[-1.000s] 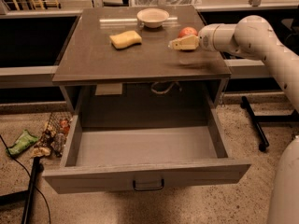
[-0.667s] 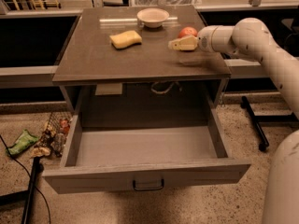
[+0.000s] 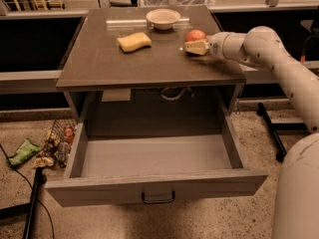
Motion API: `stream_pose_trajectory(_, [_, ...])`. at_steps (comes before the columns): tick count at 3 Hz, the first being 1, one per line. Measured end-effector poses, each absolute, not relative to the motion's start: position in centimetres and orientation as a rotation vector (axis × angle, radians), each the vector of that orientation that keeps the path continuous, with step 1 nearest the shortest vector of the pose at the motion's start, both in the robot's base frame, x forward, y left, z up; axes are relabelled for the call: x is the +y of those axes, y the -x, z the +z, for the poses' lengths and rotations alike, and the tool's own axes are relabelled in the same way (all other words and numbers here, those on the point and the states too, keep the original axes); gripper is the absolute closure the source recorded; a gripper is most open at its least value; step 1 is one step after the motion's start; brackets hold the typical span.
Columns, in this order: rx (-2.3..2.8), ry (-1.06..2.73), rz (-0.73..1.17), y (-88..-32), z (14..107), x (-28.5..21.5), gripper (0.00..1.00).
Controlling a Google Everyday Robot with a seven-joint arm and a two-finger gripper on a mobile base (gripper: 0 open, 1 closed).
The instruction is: Place apple into top drawer
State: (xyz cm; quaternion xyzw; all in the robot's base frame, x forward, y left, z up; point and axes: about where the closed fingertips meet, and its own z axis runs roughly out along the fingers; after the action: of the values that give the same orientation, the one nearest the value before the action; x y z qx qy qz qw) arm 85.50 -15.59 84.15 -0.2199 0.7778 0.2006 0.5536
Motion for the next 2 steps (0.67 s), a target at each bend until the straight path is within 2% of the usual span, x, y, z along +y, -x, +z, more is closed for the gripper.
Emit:
stream_pose_trajectory(1, [1.807, 0.498, 0.479, -86.0, 84.2, -15.8, 0.66])
stream_pose_trajectory(2, [1.738, 0.545, 0.502, -84.2, 86.0, -16.1, 0.89])
